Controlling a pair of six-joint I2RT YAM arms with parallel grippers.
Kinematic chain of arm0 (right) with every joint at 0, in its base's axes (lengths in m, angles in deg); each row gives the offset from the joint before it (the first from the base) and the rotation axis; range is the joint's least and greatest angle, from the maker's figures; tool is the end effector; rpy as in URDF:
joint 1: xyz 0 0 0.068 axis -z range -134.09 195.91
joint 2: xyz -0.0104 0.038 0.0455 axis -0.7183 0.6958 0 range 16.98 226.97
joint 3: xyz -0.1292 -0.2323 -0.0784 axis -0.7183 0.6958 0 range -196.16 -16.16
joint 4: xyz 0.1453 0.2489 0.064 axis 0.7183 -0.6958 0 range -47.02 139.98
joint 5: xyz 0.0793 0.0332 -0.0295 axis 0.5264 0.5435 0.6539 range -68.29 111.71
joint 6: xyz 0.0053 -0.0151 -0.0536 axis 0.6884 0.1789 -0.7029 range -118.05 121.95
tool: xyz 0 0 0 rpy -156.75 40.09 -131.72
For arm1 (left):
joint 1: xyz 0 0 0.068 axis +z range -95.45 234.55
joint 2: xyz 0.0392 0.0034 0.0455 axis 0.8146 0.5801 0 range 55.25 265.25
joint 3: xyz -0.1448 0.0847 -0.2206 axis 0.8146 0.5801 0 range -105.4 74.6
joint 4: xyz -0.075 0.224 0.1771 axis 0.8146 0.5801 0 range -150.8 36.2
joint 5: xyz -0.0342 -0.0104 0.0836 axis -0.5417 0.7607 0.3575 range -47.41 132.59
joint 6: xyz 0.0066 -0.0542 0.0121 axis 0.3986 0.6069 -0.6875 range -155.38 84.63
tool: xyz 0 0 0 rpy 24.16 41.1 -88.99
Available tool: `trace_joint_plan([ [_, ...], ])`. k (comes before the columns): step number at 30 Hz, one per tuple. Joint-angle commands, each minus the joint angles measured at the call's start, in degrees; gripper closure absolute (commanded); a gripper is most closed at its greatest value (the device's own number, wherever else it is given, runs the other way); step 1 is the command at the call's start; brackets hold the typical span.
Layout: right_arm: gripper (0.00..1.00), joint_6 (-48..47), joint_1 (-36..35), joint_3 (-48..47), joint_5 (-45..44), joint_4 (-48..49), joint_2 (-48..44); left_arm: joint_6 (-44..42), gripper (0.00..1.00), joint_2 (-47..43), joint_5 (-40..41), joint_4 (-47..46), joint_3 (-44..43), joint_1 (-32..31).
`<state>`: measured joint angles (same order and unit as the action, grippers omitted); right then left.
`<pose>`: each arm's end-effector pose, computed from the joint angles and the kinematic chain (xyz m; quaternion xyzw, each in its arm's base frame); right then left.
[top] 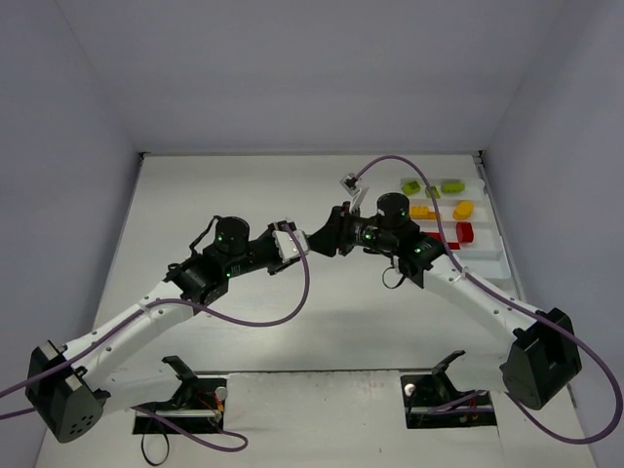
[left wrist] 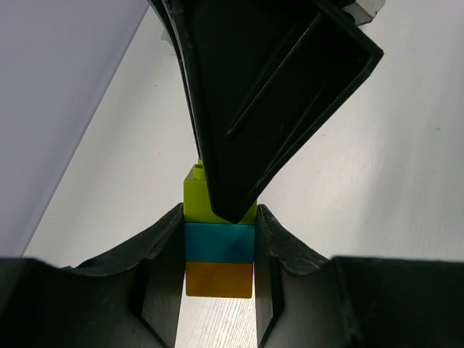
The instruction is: Sort the legos into containers by color
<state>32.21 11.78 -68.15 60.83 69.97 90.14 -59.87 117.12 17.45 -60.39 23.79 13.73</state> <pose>0.2592 0.2052 0.3229 -0.2569 0.6649 0.5537 0.4306 0.2067 -0.2001 0.3336 0.5237 0.5619 -0.2545 0.5876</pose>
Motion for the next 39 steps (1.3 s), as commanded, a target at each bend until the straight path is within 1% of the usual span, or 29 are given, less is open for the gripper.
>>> trace_joint_plan([
  [1, 1.00, -3.54, 3.79, -2.77, -2.99, 0.41, -2.93, -0.21, 1.00, 0.27, -0.43, -3.48, -0.87, -0.31],
  [3, 1.00, -3.02, 6.95, -2.24, -2.29, -0.30, -4.87, 0.06, 1.00, 1.24, -0.43, -2.96, -1.05, -0.31],
  [4, 1.00, -3.01, 10.36, -2.07, -2.03, -0.74, -5.57, 0.06, 1.00, 1.59, -0.52, -2.61, -1.57, -0.31],
  [5, 1.00, -3.19, 11.88, -1.98, -1.76, -1.87, -6.80, 0.23, 1.00, 2.11, -0.60, -2.34, -1.75, -0.31],
  [10, 1.00, -8.36, 19.08, -3.38, -3.78, -8.02, -7.86, 1.11, 1.00, 3.00, -1.13, -2.25, -2.10, -0.31],
  [12, 1.00, -9.08, 21.55, -3.12, -3.78, -8.12, -7.78, 1.11, 1.00, 3.08, -1.05, -2.34, -2.19, -0.31],
  [14, 1.00, -11.35, 24.27, -3.21, -6.49, -8.82, -6.73, 1.29, 1.00, 3.00, -0.52, -2.42, -2.19, -0.31],
  [15, 1.00, -12.15, 26.98, -3.64, -8.07, -9.00, -6.20, 1.29, 1.00, 3.00, -0.34, -2.51, -2.19, -0.31],
  [18, 1.00, -16.71, 31.74, -5.66, -15.62, -9.35, -2.42, 1.55, 1.00, 3.00, 0.36, -2.69, -2.28, -0.31],
  [19, 1.00, -19.25, 32.45, -6.28, -21.04, -9.27, 0.28, 1.73, 1.00, 3.08, 0.71, -2.78, -2.28, -0.31],
  [20, 1.00, -20.49, 33.16, -7.15, -23.44, -9.18, 1.96, 1.81, 1.00, 3.17, 0.71, -2.86, -2.28, -0.31],
  [24, 1.00, -23.23, 37.29, -11.11, -28.73, -5.85, 11.02, 2.08, 1.00, 3.61, 1.41, -3.22, -2.19, -0.31],
  [26, 1.00, -23.05, 39.13, -13.66, -29.97, -3.65, 16.38, 2.17, 1.00, 3.96, 2.46, -3.30, -2.10, -0.31],
  [29, 1.00, -22.70, 40.81, -17.44, -29.10, -1.01, 23.23, 2.60, 1.00, 4.93, 3.00, -3.83, -2.10, -0.31],
  [34, 1.00, -24.02, 41.69, -24.82, -26.38, -0.83, 33.51, 3.66, 1.00, 6.34, 2.47, -2.87, -3.86, -0.23],
  [39, 0.96, -23.93, 41.60, -31.59, -24.26, -0.74, 41.60, 3.48, 1.00, 5.81, 3.26, -2.60, -3.68, -0.23],
])
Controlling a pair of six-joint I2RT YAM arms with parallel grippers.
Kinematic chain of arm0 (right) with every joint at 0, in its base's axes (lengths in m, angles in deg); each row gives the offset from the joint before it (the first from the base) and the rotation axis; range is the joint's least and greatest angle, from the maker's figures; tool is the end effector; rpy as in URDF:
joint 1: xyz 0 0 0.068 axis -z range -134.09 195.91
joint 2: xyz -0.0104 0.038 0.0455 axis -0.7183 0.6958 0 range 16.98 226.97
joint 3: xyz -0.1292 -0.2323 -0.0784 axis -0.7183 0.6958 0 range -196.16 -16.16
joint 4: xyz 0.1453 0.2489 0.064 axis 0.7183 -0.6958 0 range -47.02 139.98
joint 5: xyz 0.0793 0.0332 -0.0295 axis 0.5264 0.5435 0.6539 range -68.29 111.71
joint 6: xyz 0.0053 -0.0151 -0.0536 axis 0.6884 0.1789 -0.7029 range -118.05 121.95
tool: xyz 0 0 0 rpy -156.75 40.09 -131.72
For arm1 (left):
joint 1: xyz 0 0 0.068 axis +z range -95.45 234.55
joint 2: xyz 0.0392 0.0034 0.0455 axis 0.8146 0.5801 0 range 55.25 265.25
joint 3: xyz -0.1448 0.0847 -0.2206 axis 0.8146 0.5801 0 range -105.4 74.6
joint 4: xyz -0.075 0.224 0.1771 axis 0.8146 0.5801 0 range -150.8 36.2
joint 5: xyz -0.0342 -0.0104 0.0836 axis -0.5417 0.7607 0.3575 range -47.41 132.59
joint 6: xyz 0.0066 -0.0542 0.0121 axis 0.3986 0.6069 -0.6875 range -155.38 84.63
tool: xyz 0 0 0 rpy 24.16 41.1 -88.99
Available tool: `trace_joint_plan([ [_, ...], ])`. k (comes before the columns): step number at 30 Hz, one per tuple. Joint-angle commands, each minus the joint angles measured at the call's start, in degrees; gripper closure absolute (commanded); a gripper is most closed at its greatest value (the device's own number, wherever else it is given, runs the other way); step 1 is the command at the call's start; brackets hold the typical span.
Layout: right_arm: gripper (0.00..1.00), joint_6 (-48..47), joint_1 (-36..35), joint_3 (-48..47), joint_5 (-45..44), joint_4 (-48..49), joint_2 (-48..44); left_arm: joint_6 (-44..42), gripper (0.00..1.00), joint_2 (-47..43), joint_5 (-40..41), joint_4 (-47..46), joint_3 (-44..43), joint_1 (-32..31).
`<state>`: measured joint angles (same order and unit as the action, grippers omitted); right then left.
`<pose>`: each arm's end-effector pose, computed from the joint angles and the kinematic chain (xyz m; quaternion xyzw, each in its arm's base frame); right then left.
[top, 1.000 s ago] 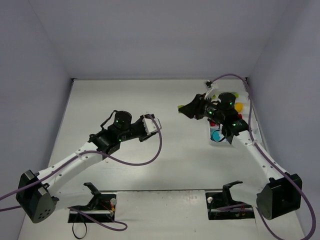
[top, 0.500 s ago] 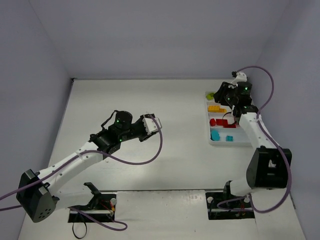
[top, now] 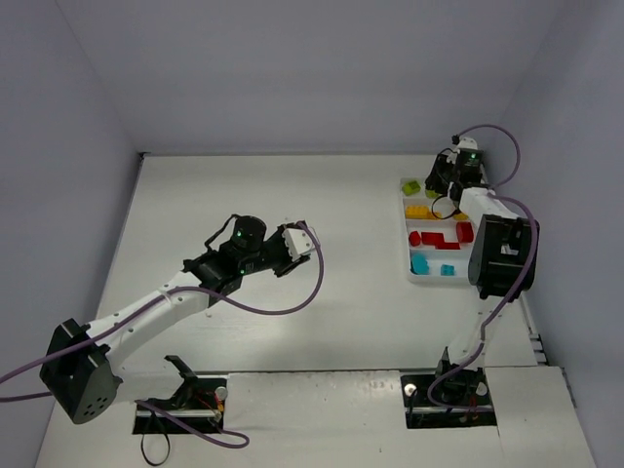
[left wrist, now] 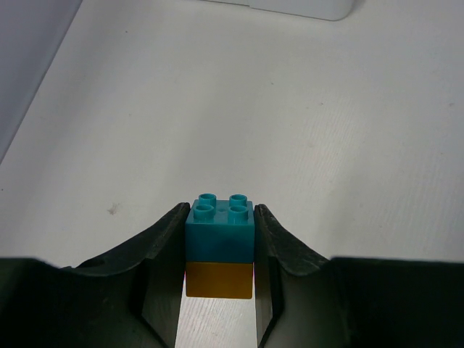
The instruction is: Sort the legos into containers by color
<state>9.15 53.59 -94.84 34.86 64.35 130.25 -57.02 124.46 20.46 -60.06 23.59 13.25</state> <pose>0.4928 -0.0576 0.2116 0.0406 0.8165 0.0915 0.5686 0.2264 -0.2180 0.2982 0.5121 0.6229 -0.2512 0.5353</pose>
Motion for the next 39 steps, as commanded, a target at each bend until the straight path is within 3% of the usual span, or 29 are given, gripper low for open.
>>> trace_joint_plan([
  [1, 0.93, -0.26, -0.21, -5.69, 2.75, 4.79, 2.47, 0.56, 1.00, -1.53, 0.07, -3.02, -3.40, 0.25],
  [3, 0.89, -0.35, -0.39, -7.89, 3.29, 4.35, 5.19, 0.56, 1.00, -1.36, -0.02, -3.02, -3.40, 0.25],
  [8, 0.60, -0.17, -0.39, -9.83, 4.16, 3.82, 7.66, 0.38, 1.00, -1.18, -0.02, -3.02, -3.40, 0.25],
  [14, 0.41, -2.02, -1.09, -7.46, 4.96, 3.03, 1.26, 0.12, 1.00, -0.74, -0.28, -3.28, -3.31, 0.25],
  [20, 0.41, 1.75, -2.14, -0.53, 12.14, 1.36, -11.48, -0.58, 1.00, -2.14, -1.77, -3.98, -2.88, 0.25],
  [26, 0.41, 10.70, -11.18, 11.51, 24.44, 2.32, -27.30, -2.25, 1.00, -6.28, -2.92, -6.88, -0.24, 0.08],
  [31, 0.41, 21.35, -19.17, 21.96, 31.14, 11.11, -38.19, -2.87, 1.00, -9.44, -4.15, -8.02, 0.90, -0.10],
  [39, 0.37, 27.33, -30.70, 25.23, 32.82, 14.71, -44.01, -4.19, 1.00, -11.29, -3.62, -9.17, 1.96, -0.19],
])
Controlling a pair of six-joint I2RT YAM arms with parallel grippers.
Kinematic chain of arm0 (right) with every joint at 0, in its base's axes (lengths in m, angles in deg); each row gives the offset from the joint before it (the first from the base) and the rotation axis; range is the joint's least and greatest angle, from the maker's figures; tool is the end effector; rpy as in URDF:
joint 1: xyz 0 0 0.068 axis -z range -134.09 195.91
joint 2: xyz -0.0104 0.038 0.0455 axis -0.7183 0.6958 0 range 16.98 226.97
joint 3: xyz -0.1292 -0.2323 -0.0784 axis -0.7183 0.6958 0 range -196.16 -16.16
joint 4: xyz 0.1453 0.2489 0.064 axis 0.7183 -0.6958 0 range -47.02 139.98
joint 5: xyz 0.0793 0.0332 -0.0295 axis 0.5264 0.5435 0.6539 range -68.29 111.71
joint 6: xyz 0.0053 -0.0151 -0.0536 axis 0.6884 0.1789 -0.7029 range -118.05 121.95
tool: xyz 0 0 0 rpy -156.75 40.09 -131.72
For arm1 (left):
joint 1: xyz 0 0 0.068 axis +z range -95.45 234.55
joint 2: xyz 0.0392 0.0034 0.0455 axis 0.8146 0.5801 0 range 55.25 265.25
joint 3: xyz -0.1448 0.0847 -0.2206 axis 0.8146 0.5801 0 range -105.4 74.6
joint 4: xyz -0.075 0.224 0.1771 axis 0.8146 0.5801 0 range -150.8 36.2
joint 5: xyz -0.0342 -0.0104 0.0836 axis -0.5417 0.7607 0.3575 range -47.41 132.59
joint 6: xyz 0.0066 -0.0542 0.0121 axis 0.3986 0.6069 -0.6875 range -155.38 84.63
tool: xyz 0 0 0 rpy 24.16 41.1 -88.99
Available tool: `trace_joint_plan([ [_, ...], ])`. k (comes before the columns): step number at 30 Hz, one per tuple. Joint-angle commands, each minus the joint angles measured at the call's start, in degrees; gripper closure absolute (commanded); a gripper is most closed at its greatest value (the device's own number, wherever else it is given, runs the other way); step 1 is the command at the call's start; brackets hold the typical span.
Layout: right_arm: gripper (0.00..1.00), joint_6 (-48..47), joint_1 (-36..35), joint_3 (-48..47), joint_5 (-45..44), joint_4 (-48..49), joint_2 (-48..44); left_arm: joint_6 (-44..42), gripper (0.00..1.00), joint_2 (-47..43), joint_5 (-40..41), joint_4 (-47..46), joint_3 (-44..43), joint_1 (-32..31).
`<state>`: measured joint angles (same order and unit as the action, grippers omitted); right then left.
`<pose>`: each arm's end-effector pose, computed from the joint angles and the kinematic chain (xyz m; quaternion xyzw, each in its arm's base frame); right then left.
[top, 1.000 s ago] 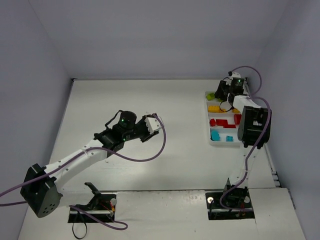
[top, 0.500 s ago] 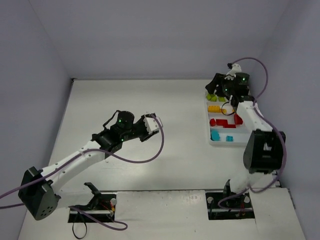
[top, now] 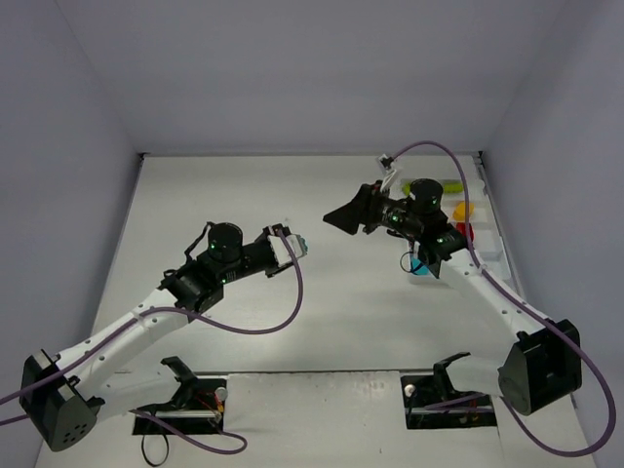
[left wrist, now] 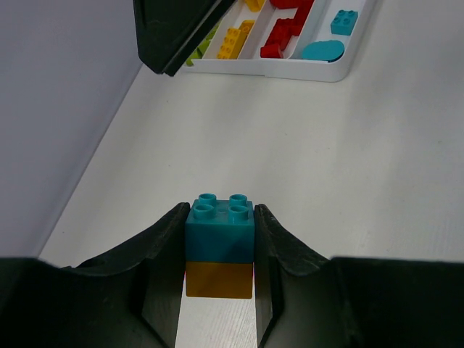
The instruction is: Sort the legos into containers by color
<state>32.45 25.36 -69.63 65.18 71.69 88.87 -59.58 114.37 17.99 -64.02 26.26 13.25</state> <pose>0.2939 0.1386 0.3427 -0.2129 0.6587 0.5204 0.4999 0.1979 -0.1950 0.3360 0.5156 0.5421 -0.2541 0.6129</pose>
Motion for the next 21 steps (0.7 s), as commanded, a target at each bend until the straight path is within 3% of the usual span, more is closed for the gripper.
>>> trace_joint_plan([
  [1, 0.37, 4.91, -3.17, 0.30, 2.77, 7.90, -2.64, -1.55, 1.00, -1.28, -1.15, -5.47, -0.71, -0.19],
  [9, 0.37, 4.83, -11.25, 1.79, -0.04, 10.01, -0.45, -1.37, 1.00, -1.45, 0.08, -5.65, -0.53, -0.19],
  [21, 0.39, 3.86, -13.98, 2.32, -2.42, 11.07, 2.98, -1.28, 1.00, -2.25, -0.54, -5.92, -0.35, -0.19],
])
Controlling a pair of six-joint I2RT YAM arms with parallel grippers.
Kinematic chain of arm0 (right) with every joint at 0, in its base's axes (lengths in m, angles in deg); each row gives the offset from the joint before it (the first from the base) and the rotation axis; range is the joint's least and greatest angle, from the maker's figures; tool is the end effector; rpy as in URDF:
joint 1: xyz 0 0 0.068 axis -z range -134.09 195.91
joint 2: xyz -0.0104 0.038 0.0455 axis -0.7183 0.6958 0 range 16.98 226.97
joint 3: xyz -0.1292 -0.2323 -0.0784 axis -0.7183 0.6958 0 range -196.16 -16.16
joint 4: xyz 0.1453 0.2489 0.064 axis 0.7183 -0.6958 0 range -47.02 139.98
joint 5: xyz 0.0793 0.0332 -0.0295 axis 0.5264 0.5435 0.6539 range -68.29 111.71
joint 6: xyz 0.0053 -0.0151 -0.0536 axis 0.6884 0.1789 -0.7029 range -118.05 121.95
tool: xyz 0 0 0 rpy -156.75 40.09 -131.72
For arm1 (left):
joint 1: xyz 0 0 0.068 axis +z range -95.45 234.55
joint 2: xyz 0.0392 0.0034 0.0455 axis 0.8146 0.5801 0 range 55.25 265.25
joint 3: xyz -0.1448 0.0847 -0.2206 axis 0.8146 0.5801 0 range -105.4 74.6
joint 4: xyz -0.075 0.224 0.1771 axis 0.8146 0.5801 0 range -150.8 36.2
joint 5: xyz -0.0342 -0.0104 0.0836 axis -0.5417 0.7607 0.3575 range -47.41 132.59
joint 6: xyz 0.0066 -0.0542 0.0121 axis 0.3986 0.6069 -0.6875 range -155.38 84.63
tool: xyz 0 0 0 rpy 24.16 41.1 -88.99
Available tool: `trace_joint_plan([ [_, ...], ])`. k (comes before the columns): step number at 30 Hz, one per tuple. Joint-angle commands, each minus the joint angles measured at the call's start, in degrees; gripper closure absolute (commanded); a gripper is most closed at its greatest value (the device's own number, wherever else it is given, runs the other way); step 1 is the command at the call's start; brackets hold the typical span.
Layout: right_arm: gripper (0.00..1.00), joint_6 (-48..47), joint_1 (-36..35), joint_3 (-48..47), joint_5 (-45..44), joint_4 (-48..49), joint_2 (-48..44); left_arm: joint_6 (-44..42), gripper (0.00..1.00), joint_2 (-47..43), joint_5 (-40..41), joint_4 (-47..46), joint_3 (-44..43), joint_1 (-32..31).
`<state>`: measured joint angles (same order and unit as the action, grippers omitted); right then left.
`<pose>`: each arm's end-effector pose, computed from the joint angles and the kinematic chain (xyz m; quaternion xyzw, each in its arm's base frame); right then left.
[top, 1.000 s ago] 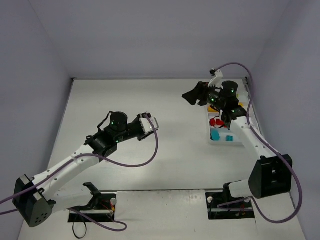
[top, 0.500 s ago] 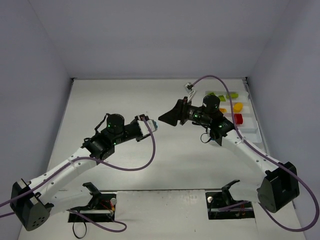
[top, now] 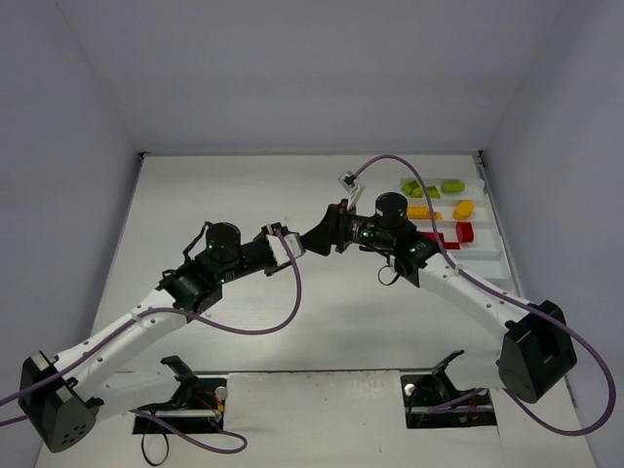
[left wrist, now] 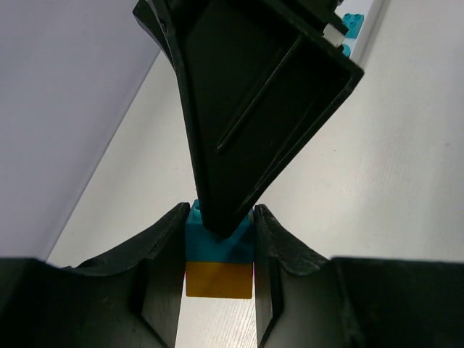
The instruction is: Sort the legos into containers by color
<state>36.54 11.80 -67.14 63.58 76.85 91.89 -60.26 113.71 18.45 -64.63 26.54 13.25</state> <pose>0.2619 0.2085 0.3189 -0.2563 0.6444 0.5852 0.4202 0.1963 -0.1933 0.3381 0.5151 0.5356 -0.2474 0.6218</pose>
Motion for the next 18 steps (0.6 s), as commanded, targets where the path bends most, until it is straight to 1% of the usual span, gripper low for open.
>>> trace_joint_plan([
  [1, 0.40, -0.22, -0.43, -0.17, -0.82, 5.91, 0.32, -0.52, 1.00, -1.68, -1.00, -5.22, -0.64, -0.19],
  [6, 0.46, -0.14, -0.70, -0.52, -0.12, 6.52, 0.58, -0.69, 1.00, -1.42, -1.17, -5.31, -0.64, -0.19],
  [14, 0.56, 2.67, -0.96, -0.52, 3.83, 9.69, 1.99, -0.69, 1.00, -0.62, -1.35, -5.13, -0.73, -0.19],
  [15, 0.63, 2.68, -1.31, -0.52, 3.92, 9.60, 2.08, -0.78, 1.00, -0.54, -1.26, -5.22, -0.73, -0.19],
  [18, 0.71, 2.85, -1.49, -0.61, 4.27, 9.69, 2.25, -0.78, 1.00, -0.54, -1.17, -5.13, -0.81, -0.19],
])
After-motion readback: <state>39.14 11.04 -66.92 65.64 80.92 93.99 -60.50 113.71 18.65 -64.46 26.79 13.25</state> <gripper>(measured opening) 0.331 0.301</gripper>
